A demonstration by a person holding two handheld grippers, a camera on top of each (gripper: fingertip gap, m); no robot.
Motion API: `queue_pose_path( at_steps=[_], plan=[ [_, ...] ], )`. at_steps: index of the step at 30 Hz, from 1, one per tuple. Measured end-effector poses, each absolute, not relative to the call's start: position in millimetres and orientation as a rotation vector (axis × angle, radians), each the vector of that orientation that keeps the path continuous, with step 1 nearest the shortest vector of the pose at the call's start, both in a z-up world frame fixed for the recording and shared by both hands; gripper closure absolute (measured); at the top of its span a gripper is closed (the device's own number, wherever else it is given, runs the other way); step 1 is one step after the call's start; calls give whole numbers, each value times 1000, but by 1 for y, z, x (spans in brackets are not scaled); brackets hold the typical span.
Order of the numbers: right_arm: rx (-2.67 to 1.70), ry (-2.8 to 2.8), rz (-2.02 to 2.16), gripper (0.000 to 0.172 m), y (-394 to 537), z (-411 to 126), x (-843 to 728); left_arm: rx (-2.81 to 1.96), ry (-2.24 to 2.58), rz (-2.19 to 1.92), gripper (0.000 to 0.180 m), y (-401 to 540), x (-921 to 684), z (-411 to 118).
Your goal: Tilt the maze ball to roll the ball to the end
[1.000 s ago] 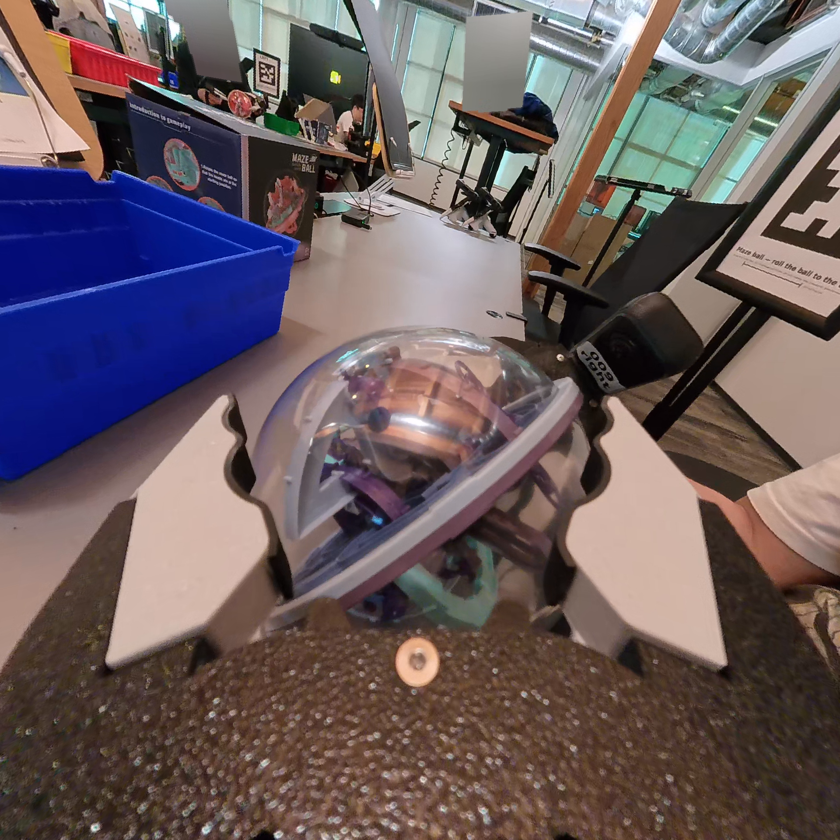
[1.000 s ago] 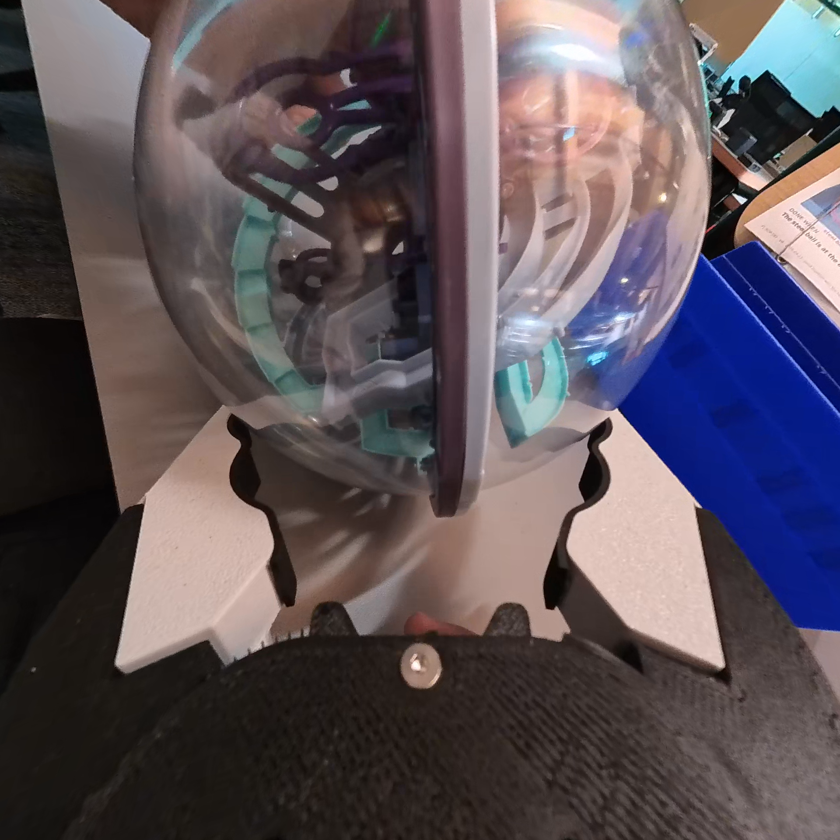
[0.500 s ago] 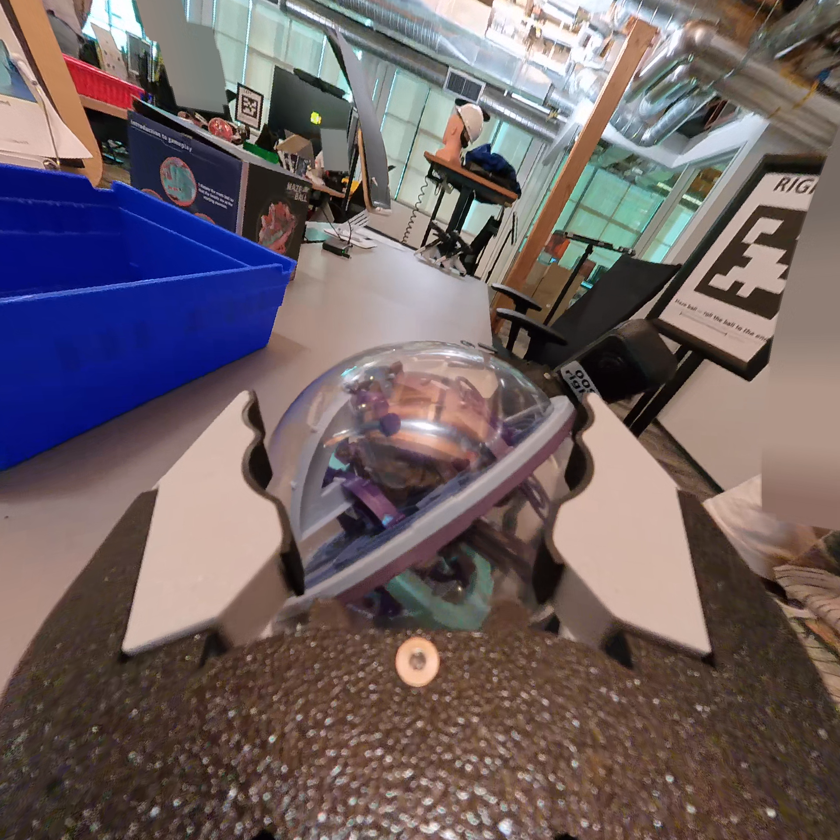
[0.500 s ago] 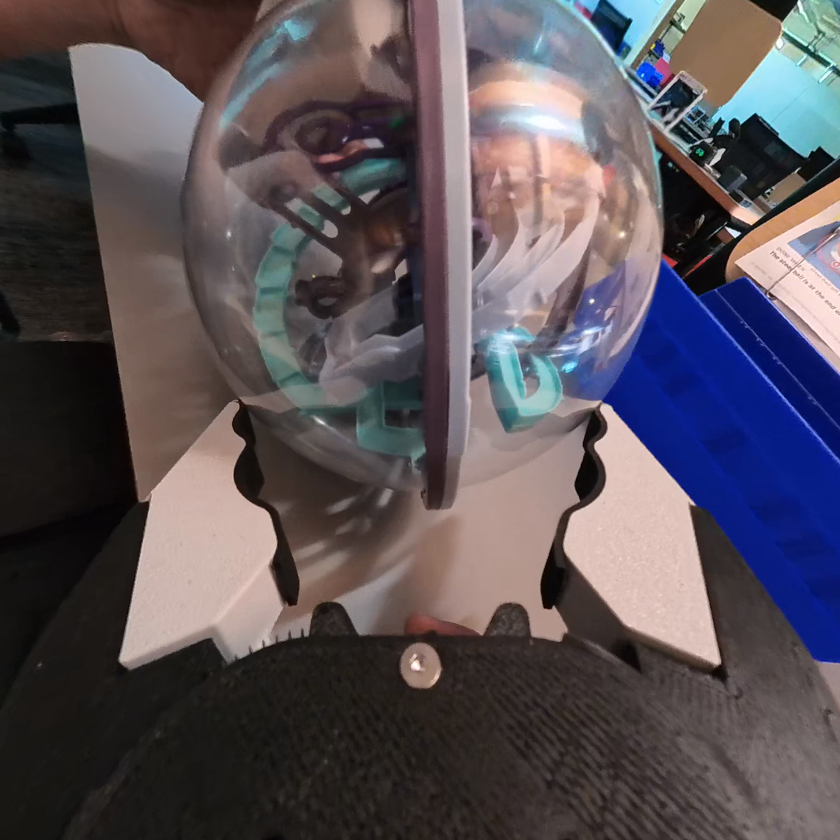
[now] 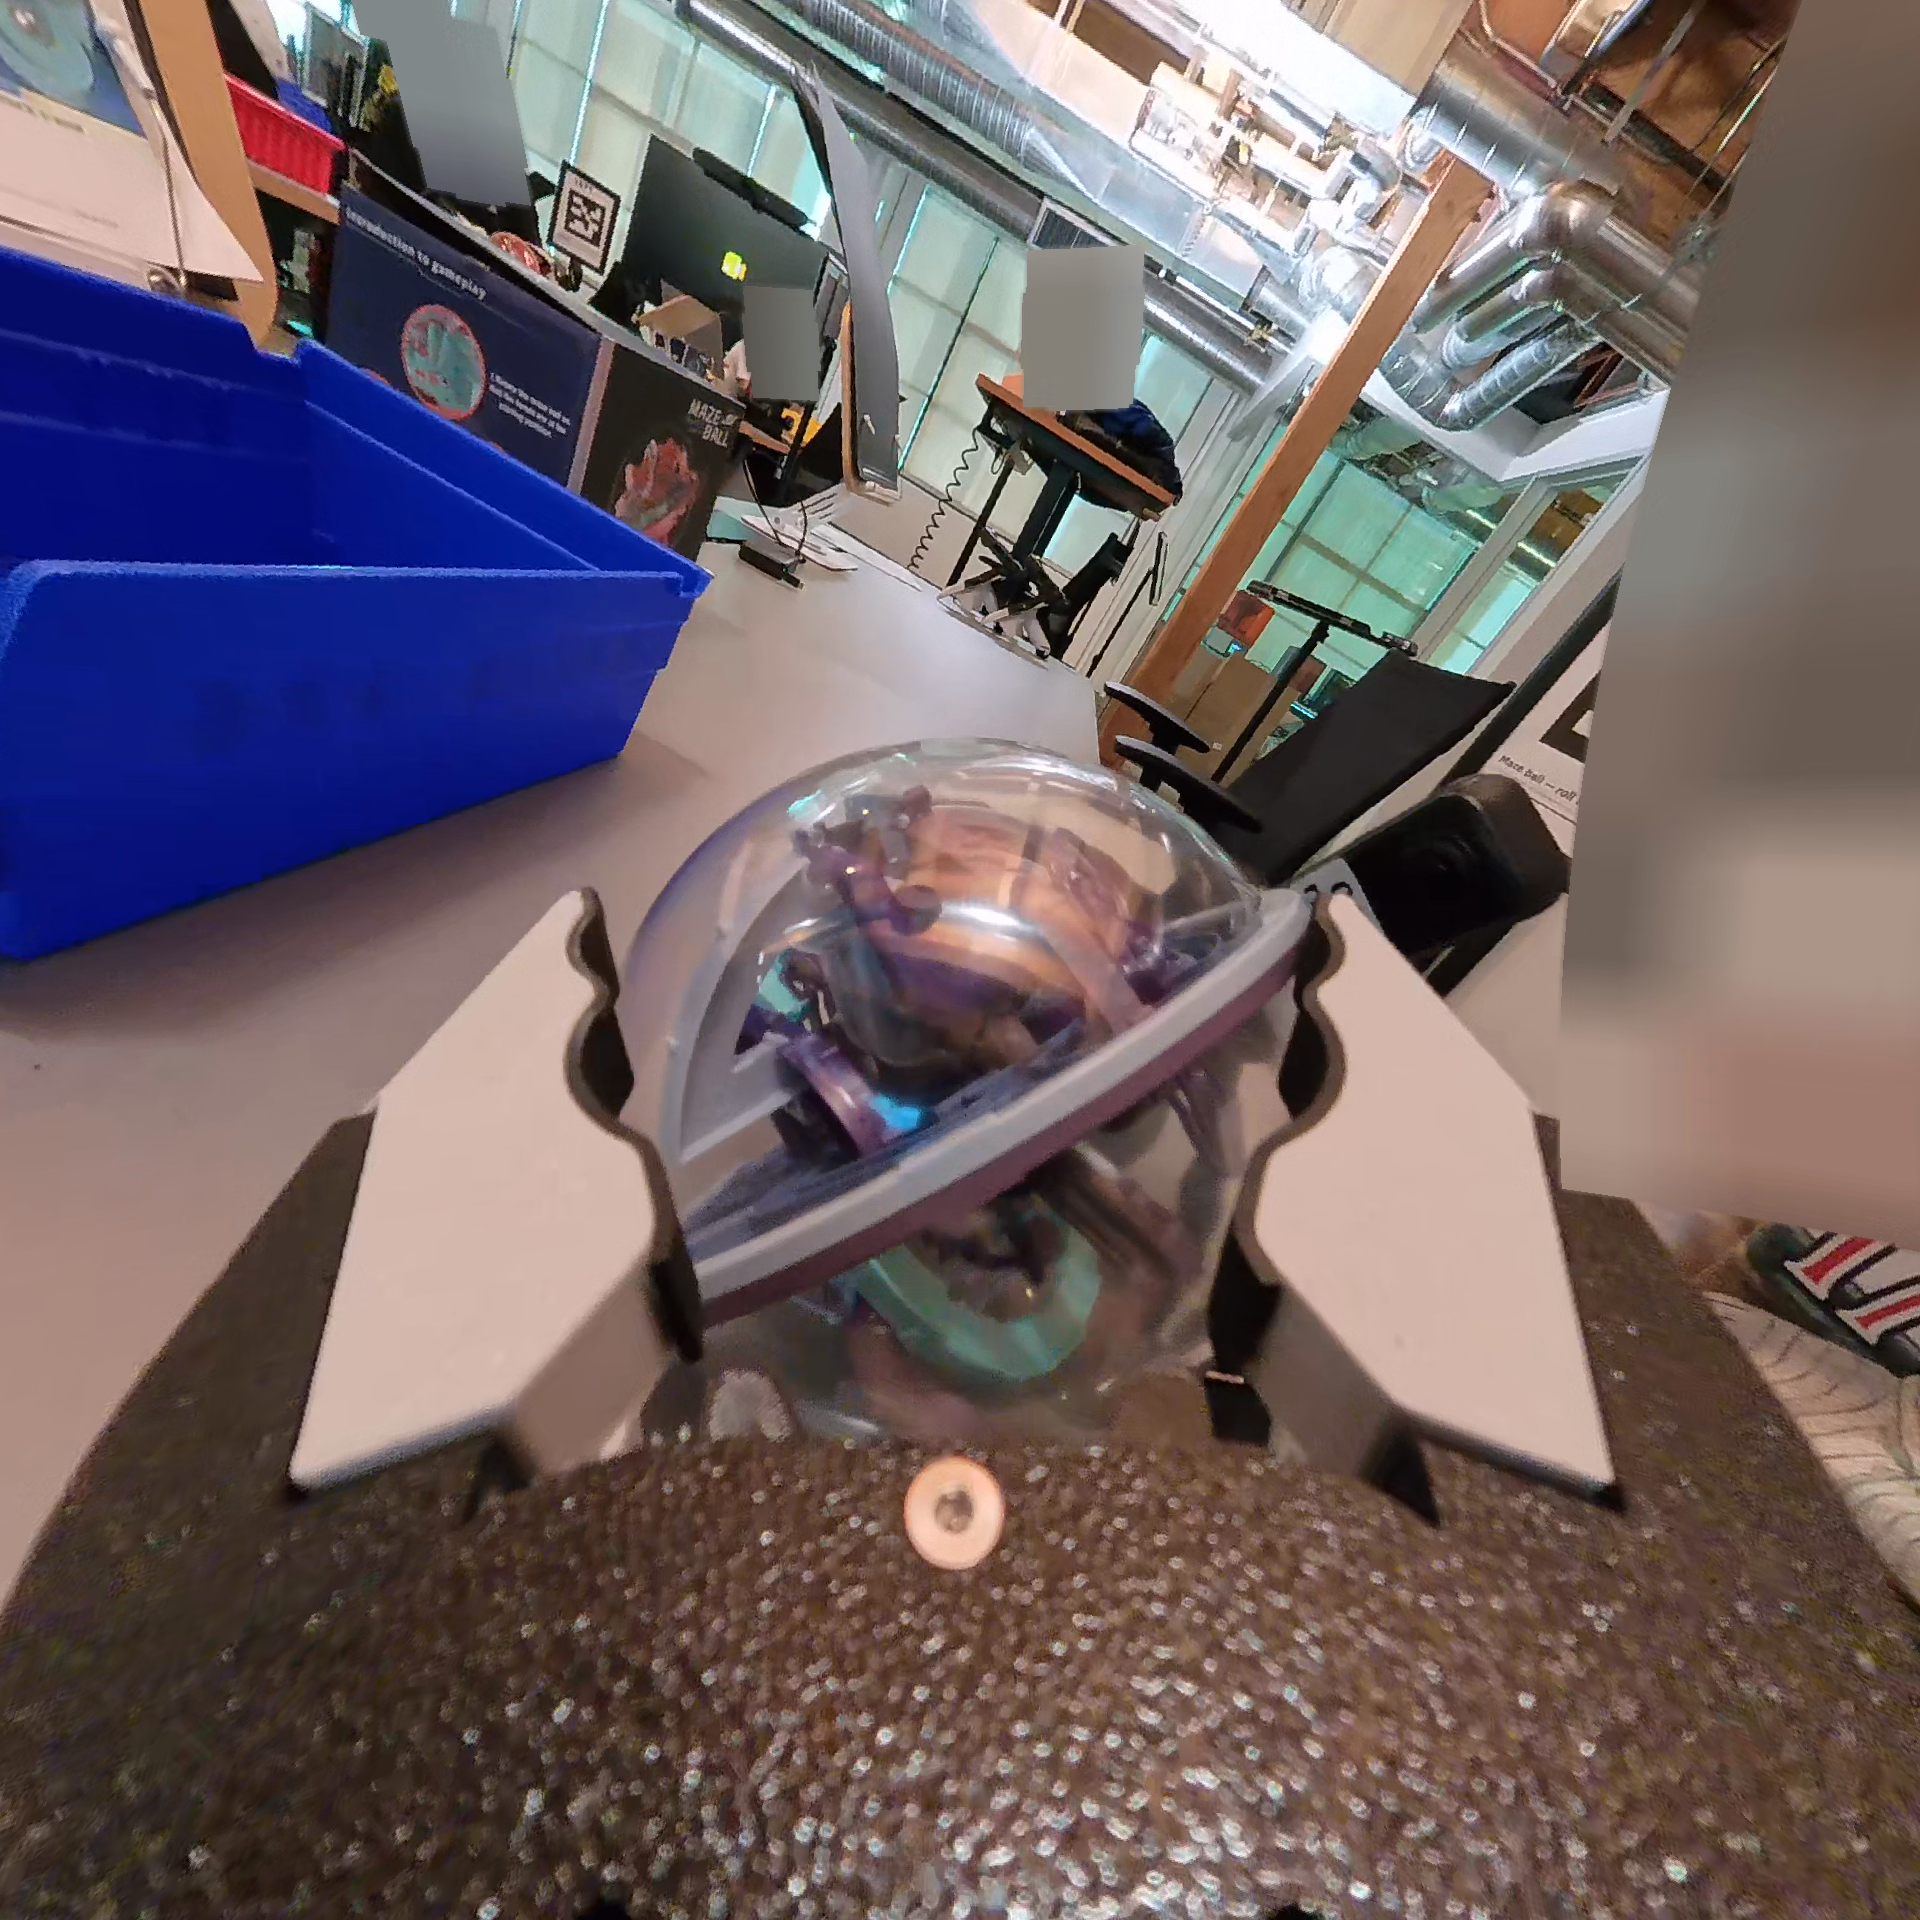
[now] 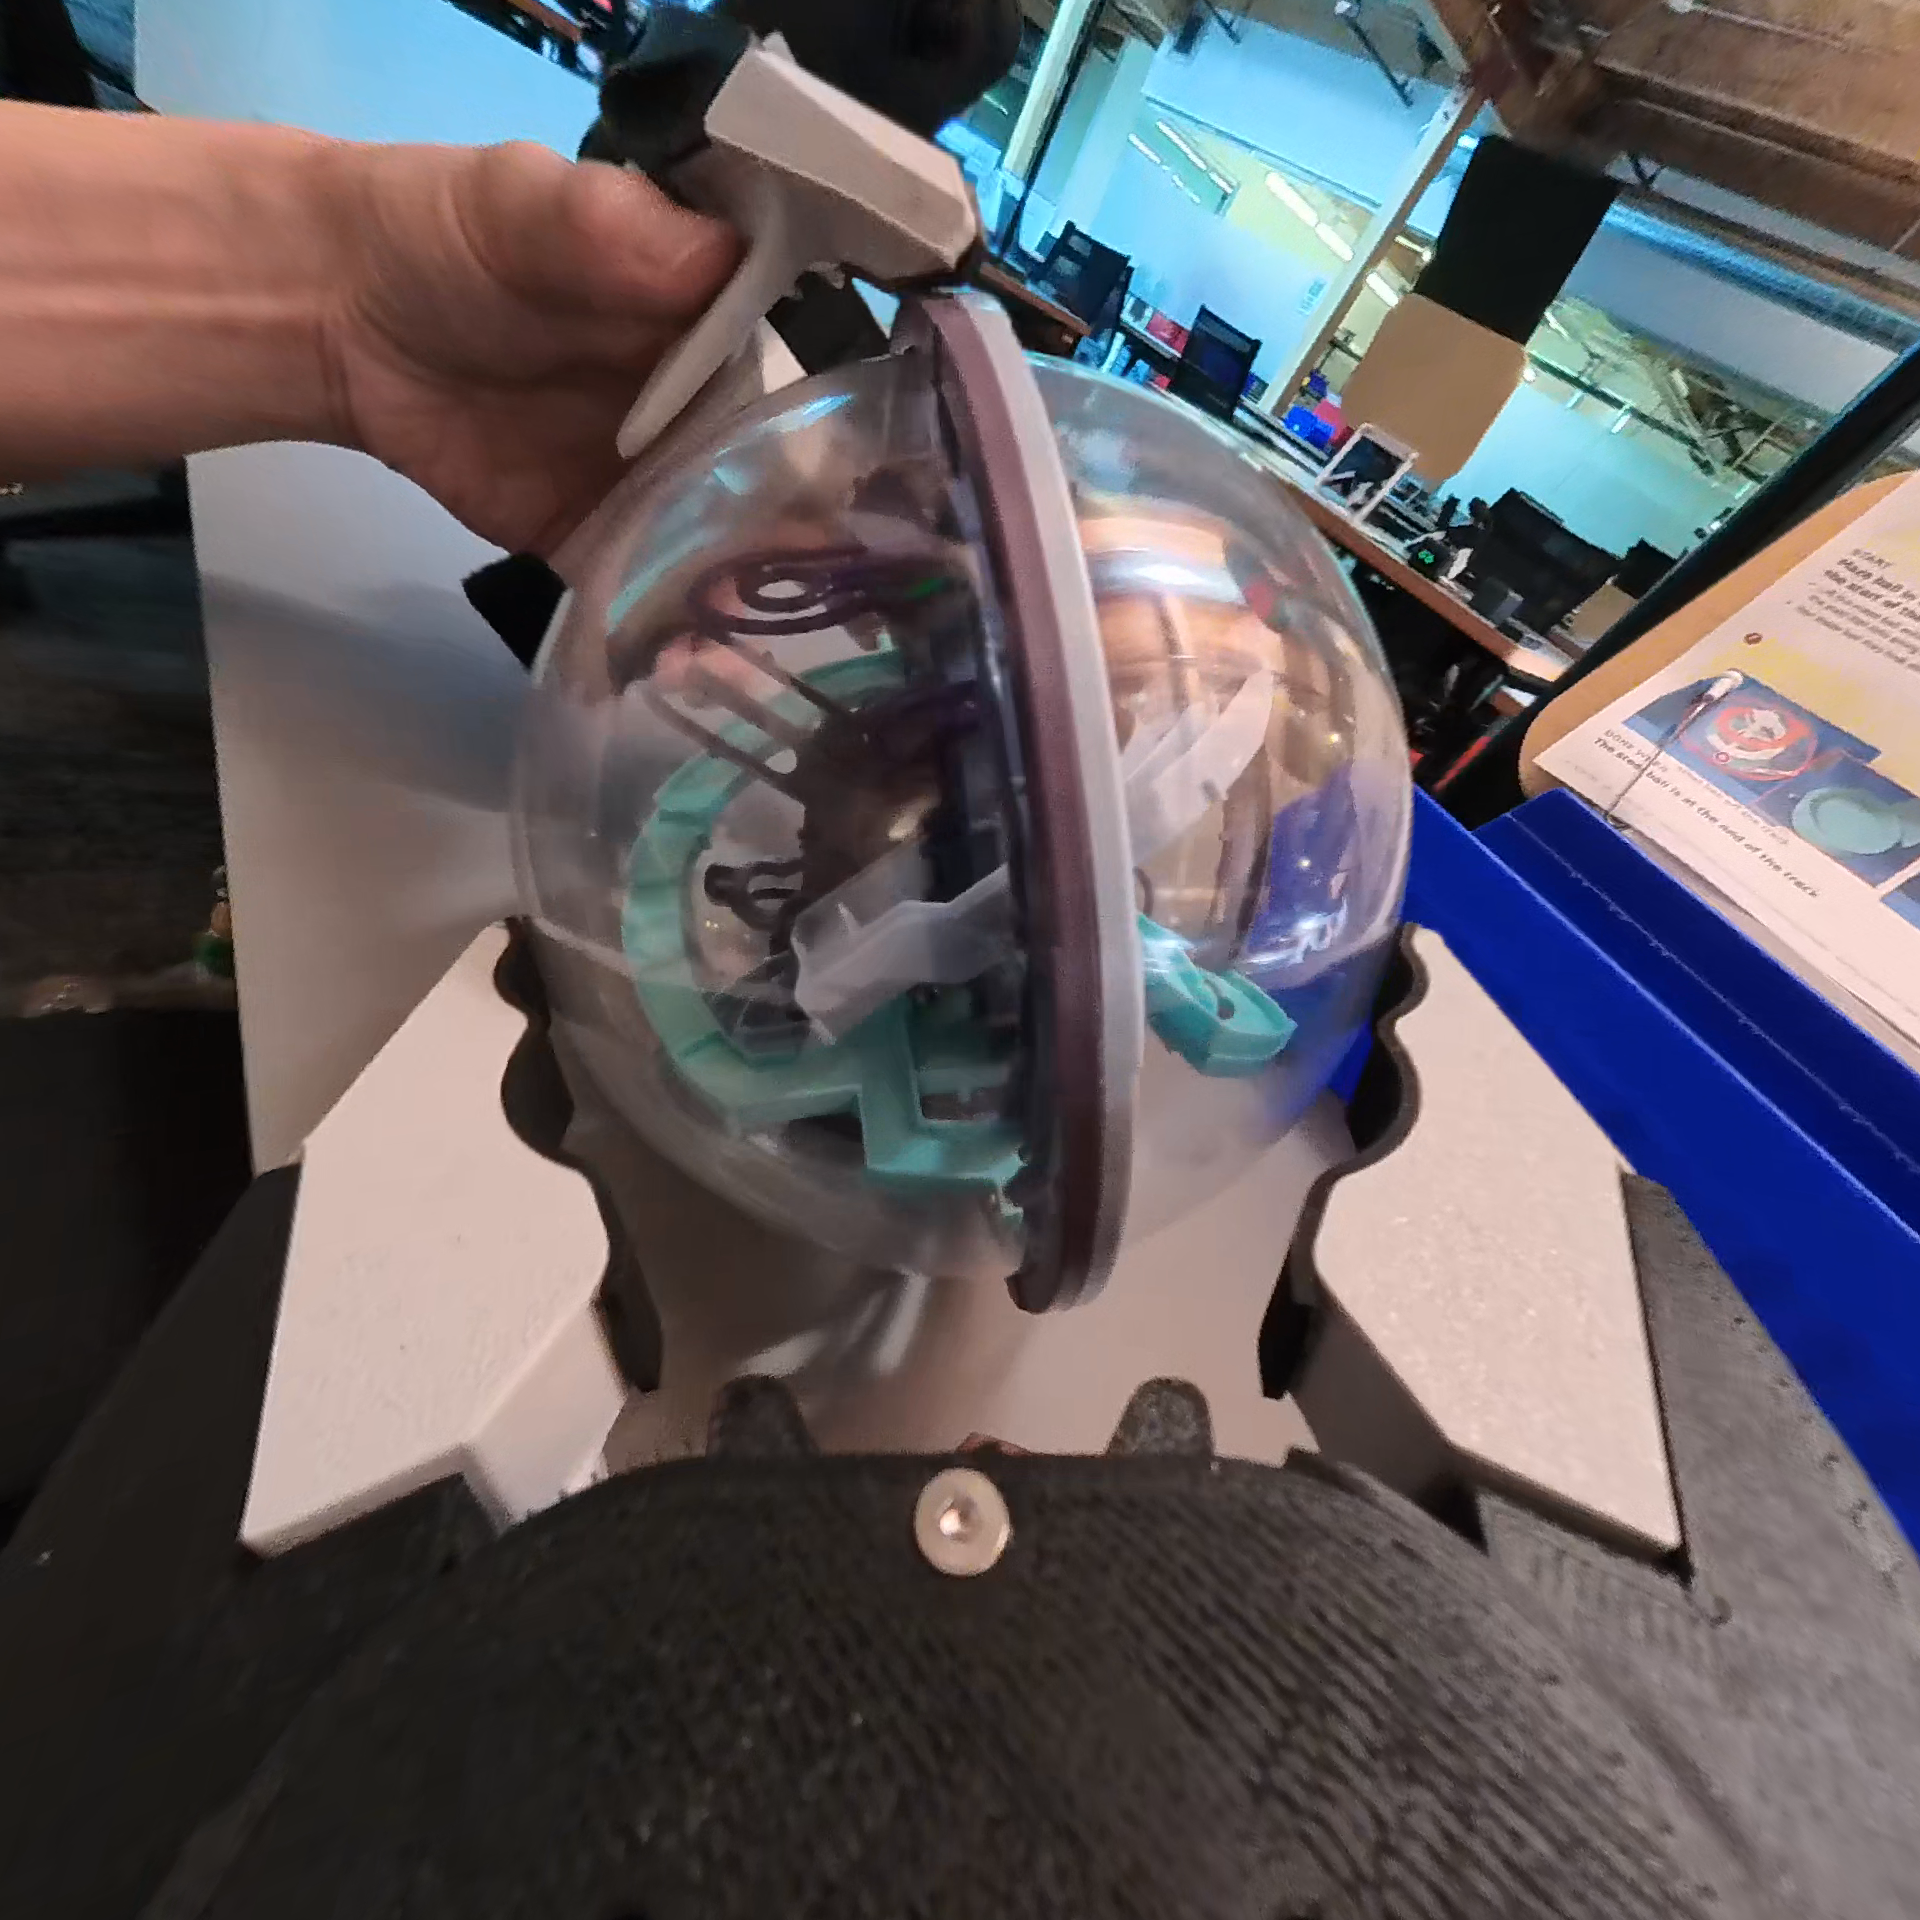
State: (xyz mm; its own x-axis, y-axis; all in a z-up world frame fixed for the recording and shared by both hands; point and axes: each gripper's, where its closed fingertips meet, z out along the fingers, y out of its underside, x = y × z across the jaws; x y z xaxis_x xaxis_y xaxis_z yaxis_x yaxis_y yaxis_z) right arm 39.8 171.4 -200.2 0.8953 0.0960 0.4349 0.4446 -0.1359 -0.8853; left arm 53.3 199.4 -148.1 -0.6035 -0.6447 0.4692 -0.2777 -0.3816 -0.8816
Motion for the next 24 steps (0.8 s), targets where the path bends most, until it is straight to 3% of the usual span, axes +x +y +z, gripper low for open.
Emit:
queue_pose_path(
  at_steps=[11, 17, 24],
  plan=[
    [-1618, -326, -234, 25, 181, -184, 28, -1141, 1825, -1731, 24, 184, 51, -171],
    [-1638, -318, -215, 33, 170, -189, 43, -1225, 1668, -1848, 46, 209, 55, -166],
    [-1704, -294, -318, 32, 177, -199, 51, -1256, 1585, -1899, 44, 210, 62, -163]
  ],
)
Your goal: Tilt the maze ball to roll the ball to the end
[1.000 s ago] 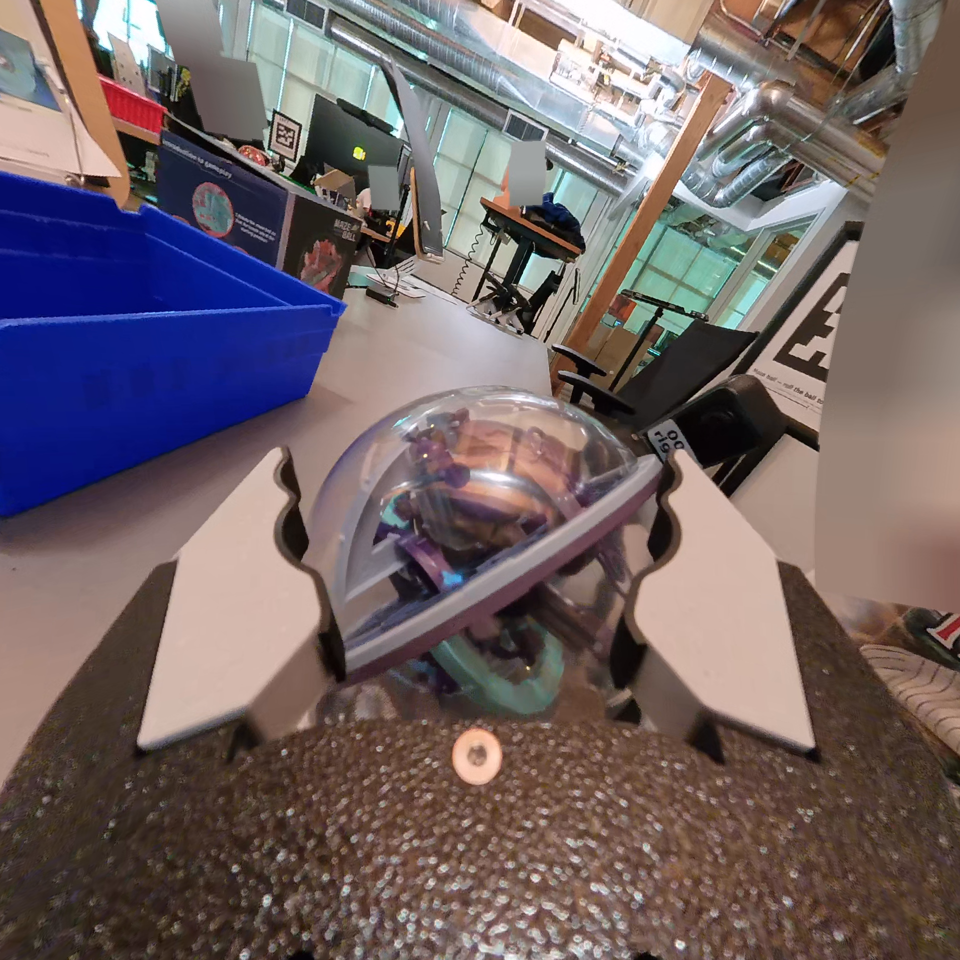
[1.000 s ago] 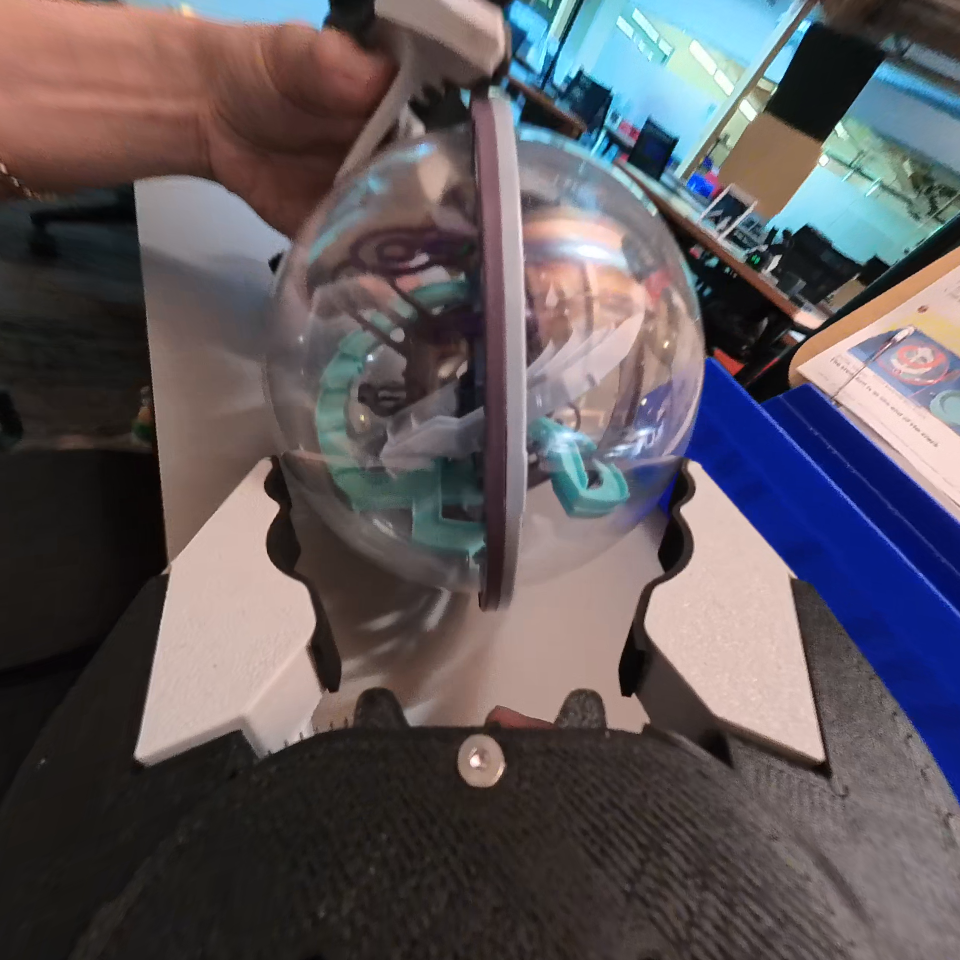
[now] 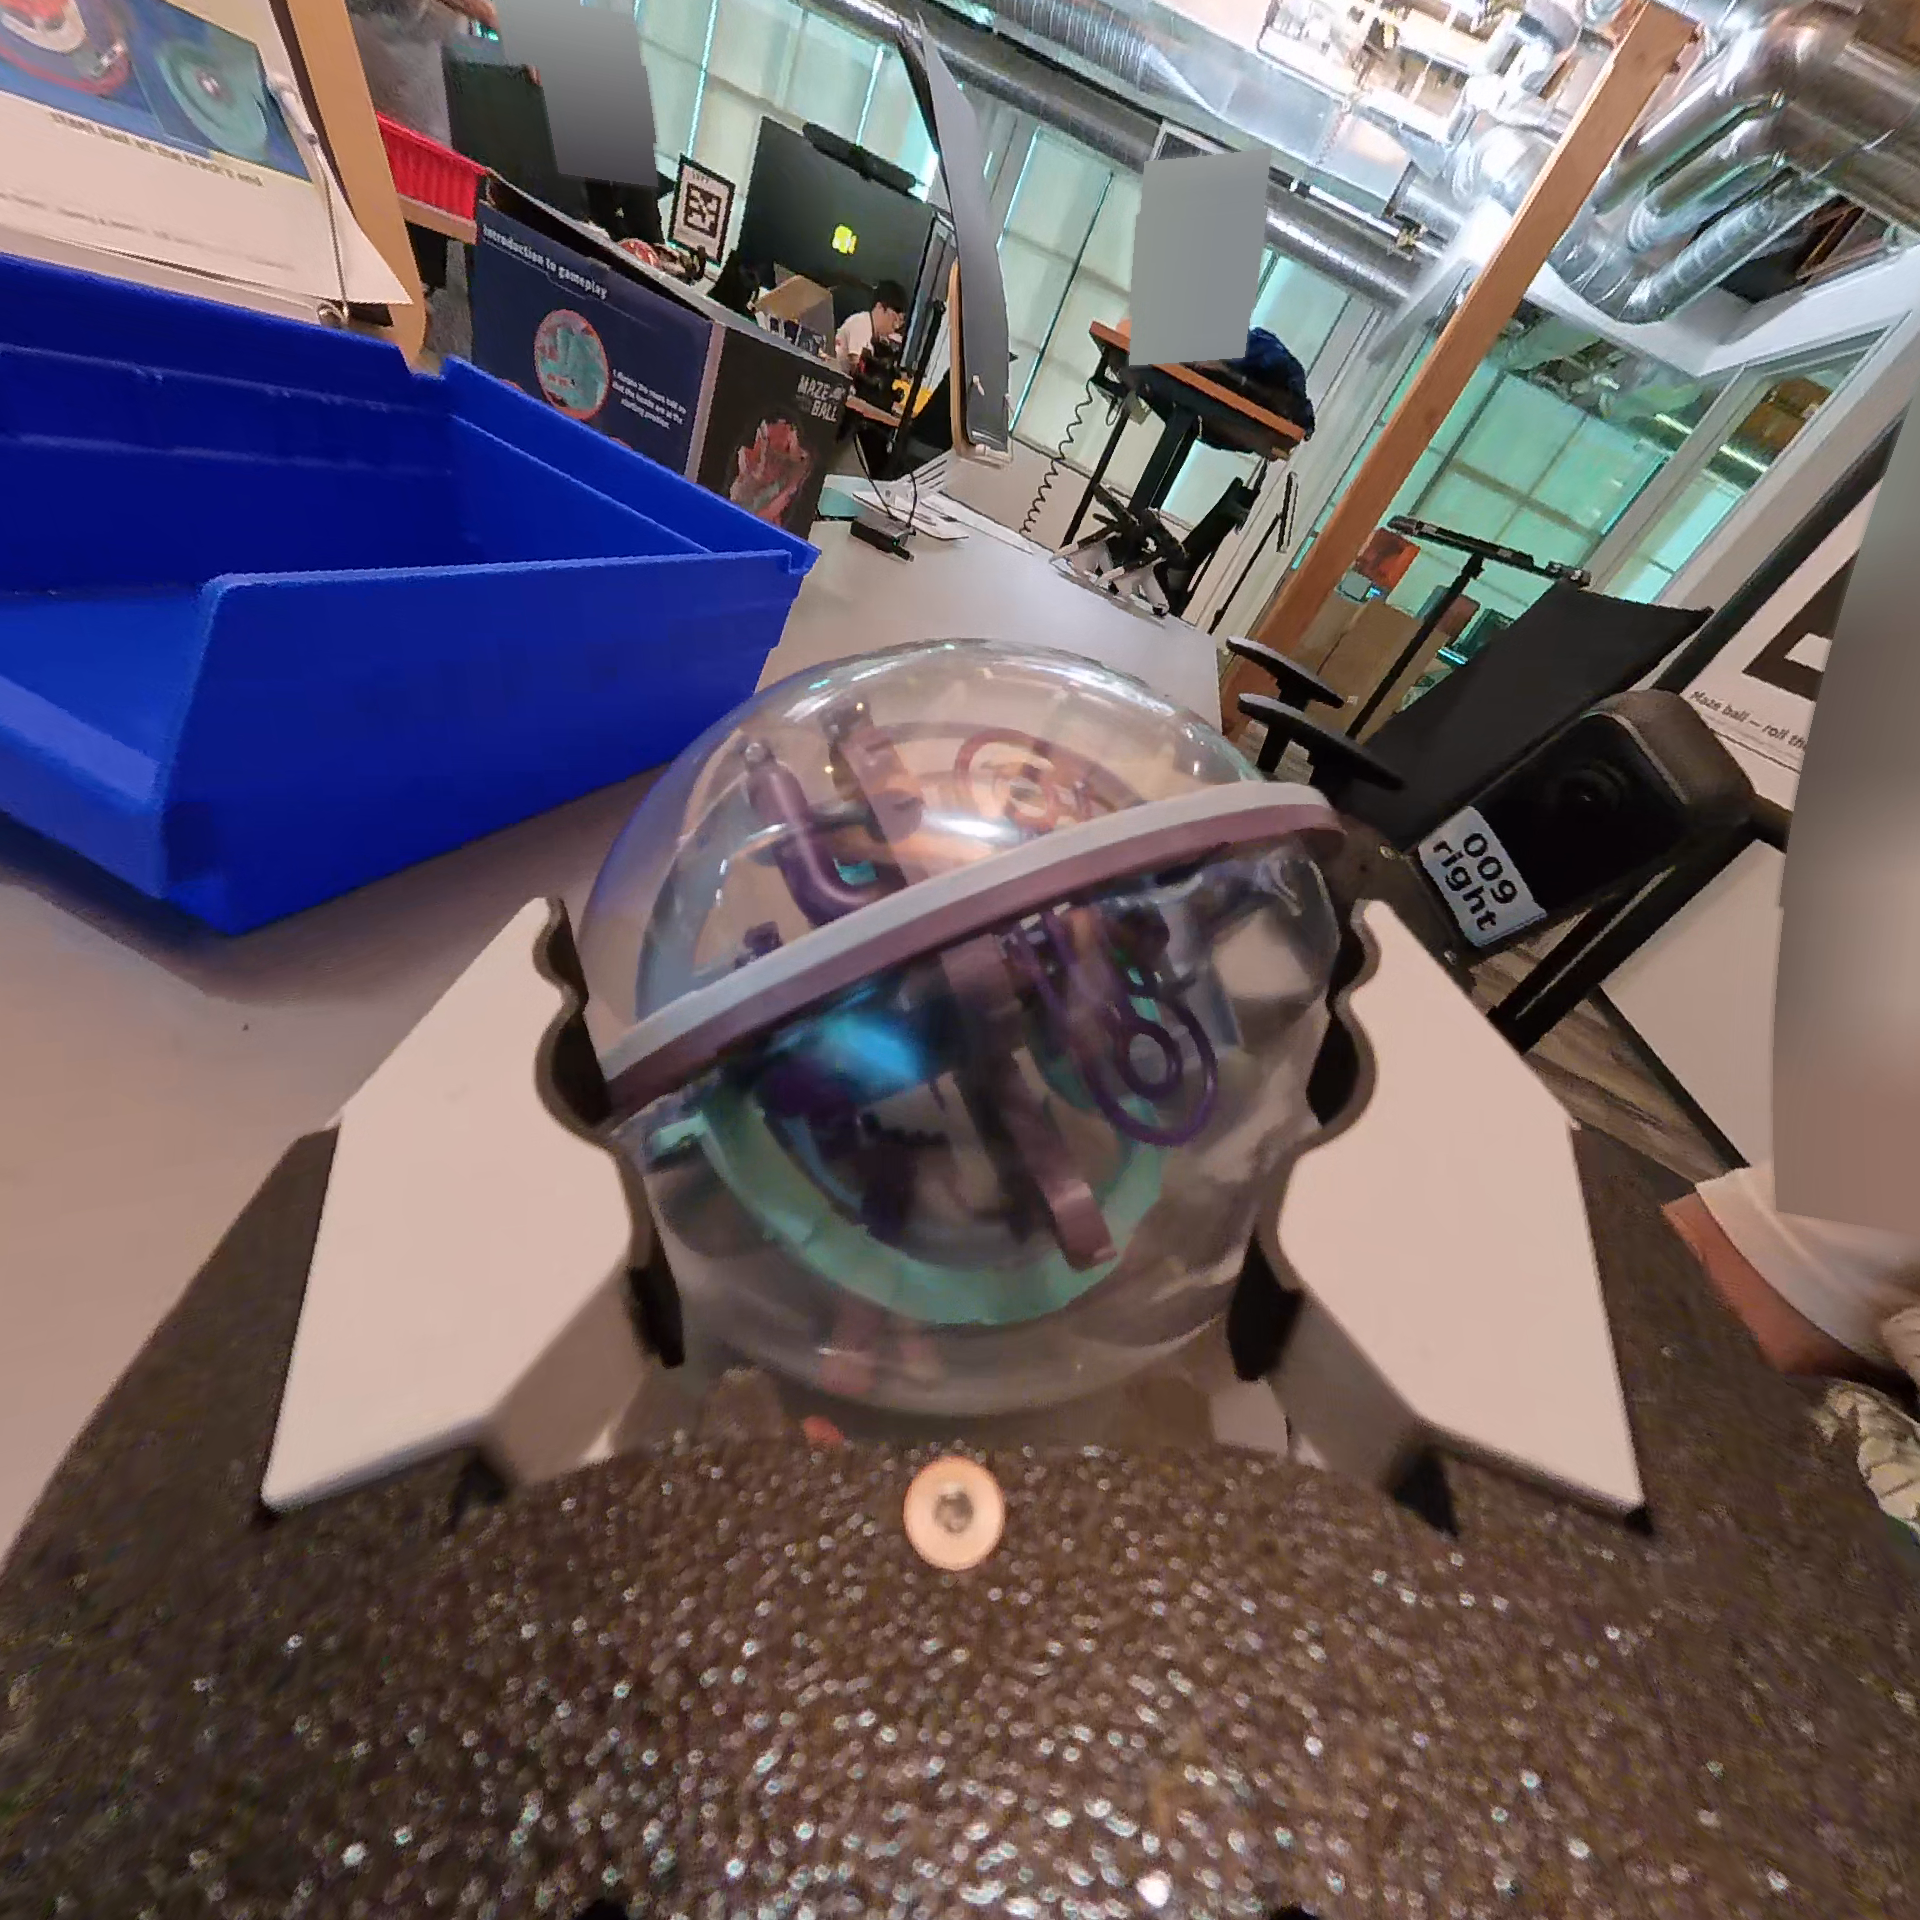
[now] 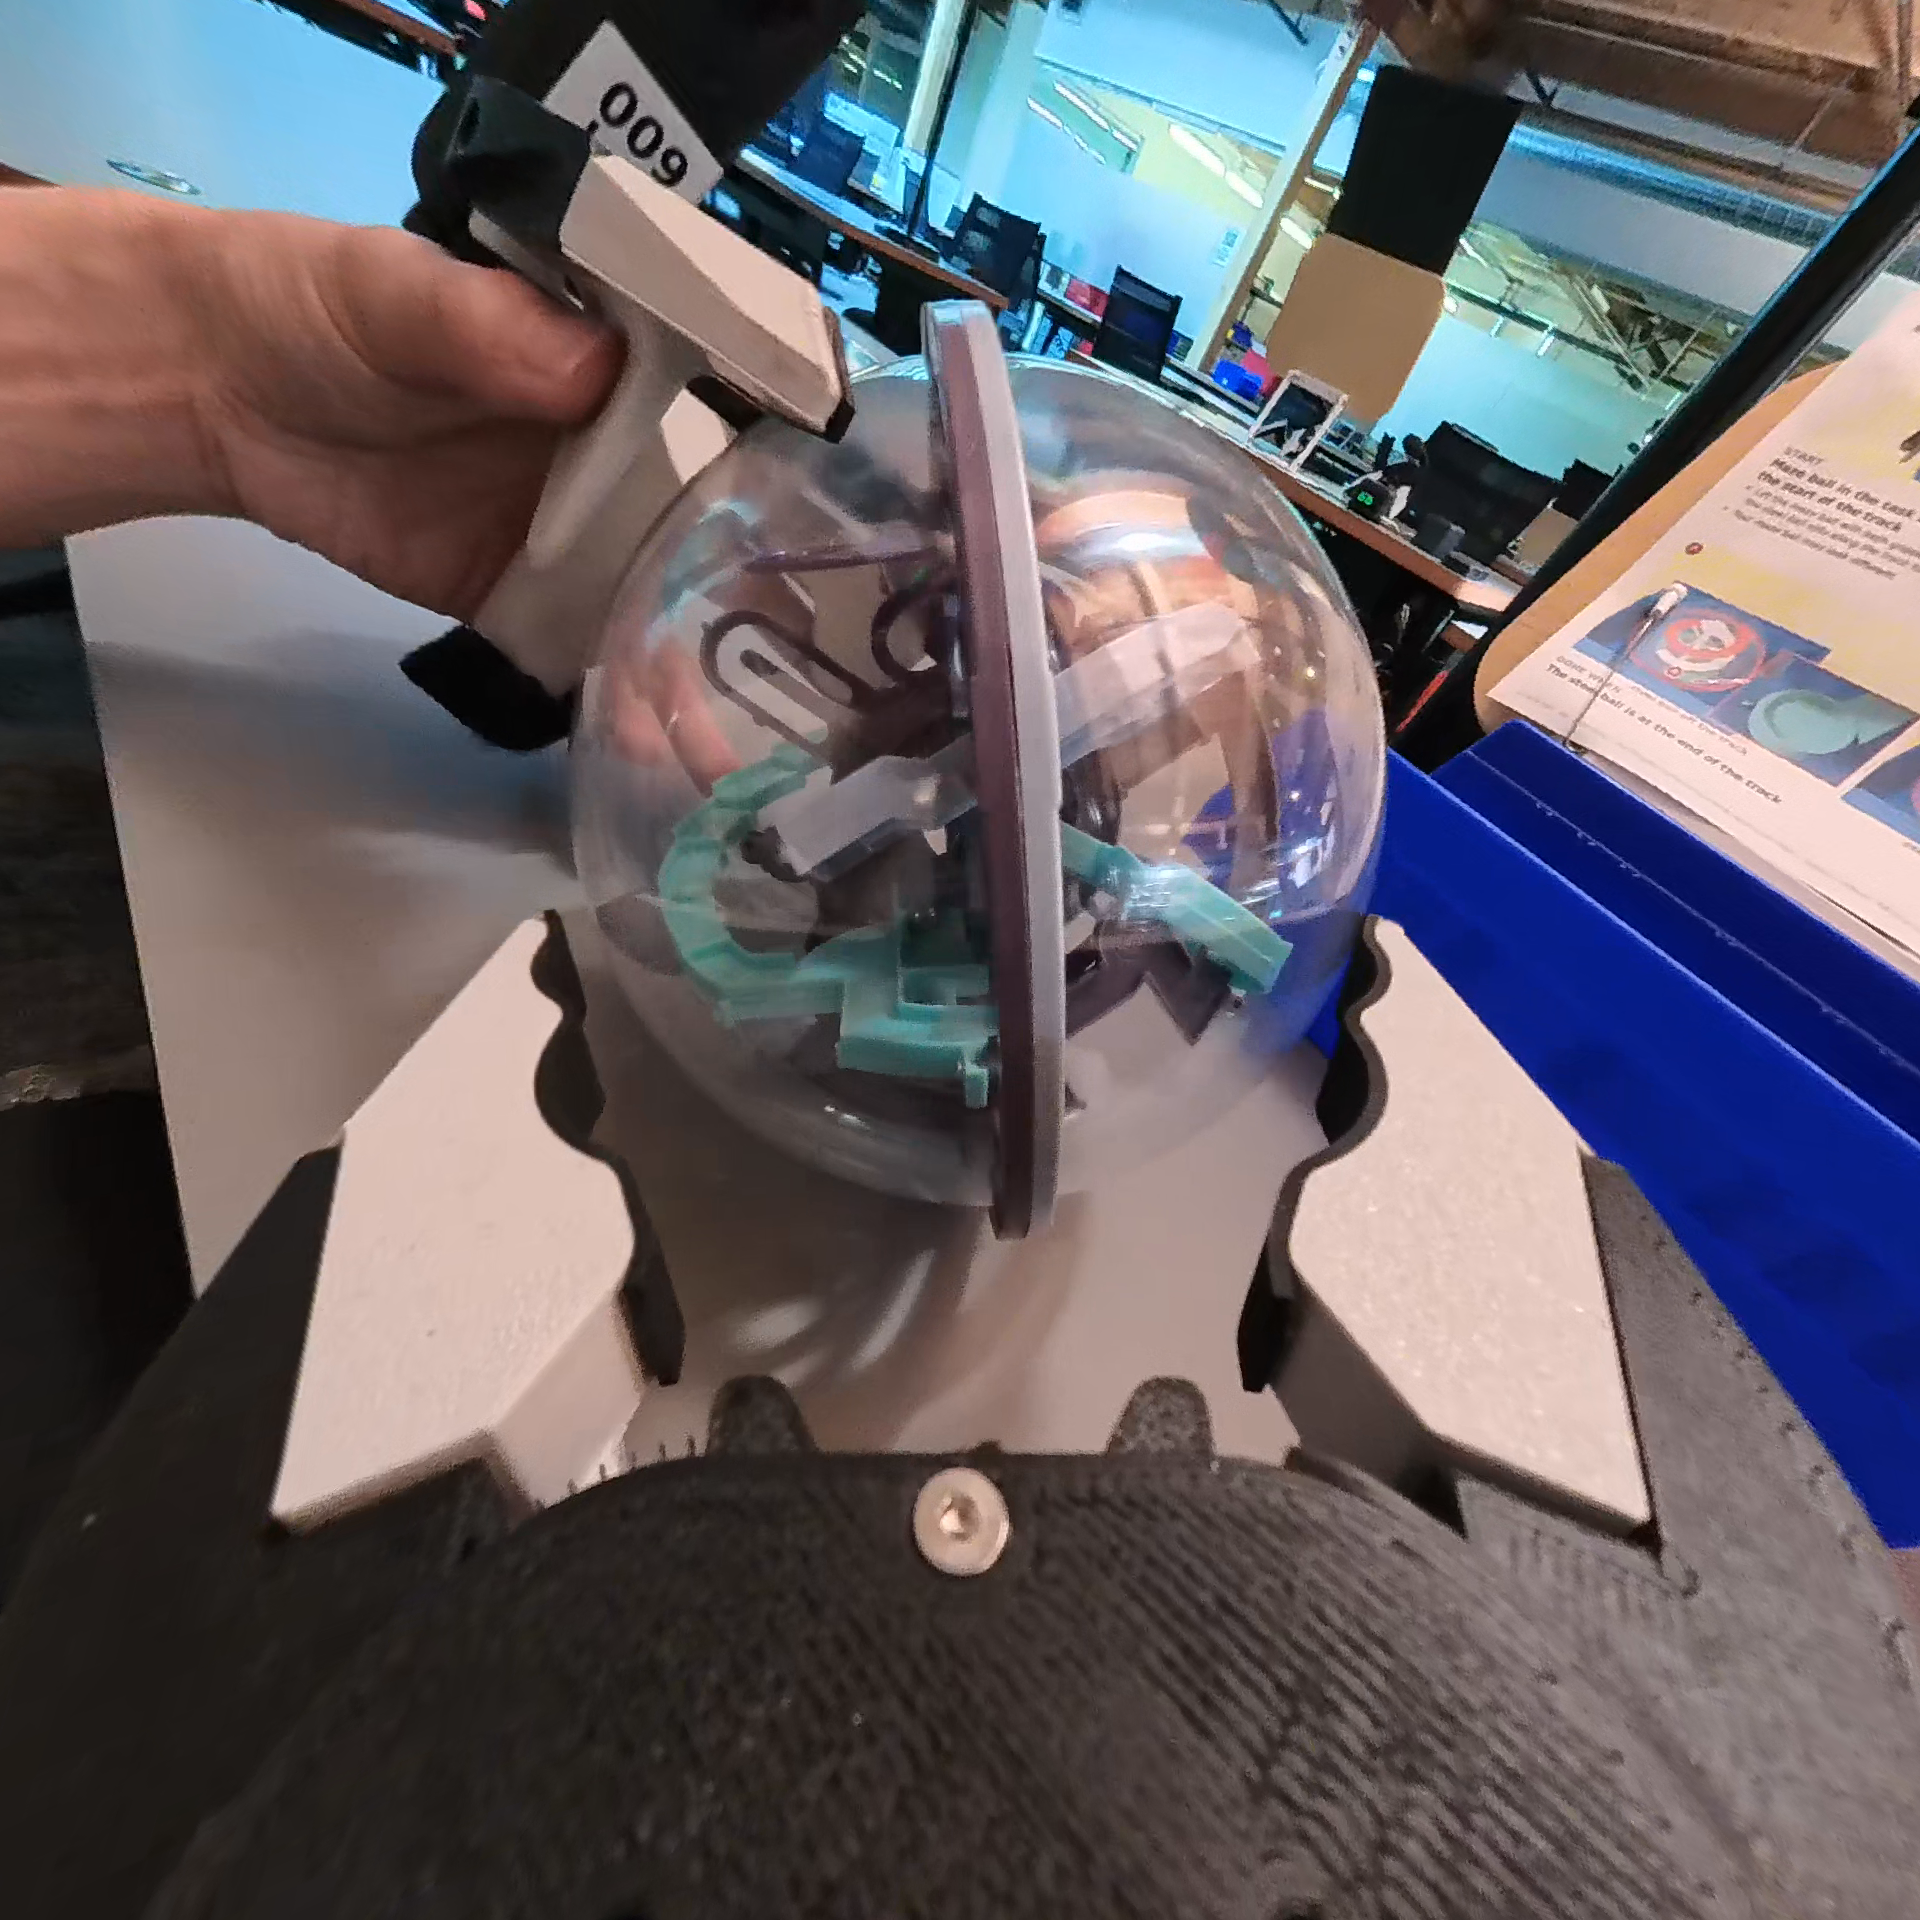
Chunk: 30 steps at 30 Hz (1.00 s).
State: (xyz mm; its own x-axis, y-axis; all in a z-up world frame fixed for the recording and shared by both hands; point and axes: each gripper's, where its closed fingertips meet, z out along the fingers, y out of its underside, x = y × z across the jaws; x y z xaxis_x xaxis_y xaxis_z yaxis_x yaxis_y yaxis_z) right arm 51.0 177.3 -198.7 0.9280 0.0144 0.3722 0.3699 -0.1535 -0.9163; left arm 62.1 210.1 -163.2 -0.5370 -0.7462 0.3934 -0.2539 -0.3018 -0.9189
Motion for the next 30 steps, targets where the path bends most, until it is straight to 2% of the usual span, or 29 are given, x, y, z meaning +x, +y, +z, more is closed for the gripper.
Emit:
queue_pose_path(
  at_steps=[6, 12, 17, 19, 22, 30],
  plan=[
    [-1692, -288, -244, 35, 172, -196, 48, -1246, 1542, -1921, 44, 213, 64, -160],
    [-1744, -372, -259, 47, 162, -199, 53, -1262, 1515, -1956, 44, 217, 64, -162],
    [-1747, -408, -174, 34, 171, -186, 63, -1281, 1505, -1938, 49, 221, 65, -161],
    [-1797, -437, -131, 39, 182, -197, 63, -1296, 1509, -1935, 49, 222, 65, -162],
    [-1840, -448, -257, 30, 193, -210, 66, -1361, 1461, -1932, 48, 226, 68, -162],
    [-1887, -359, -268, 38, 179, -210, 60, -1272, 1517, -1902, 41, 217, 67, -161]
  ],
)
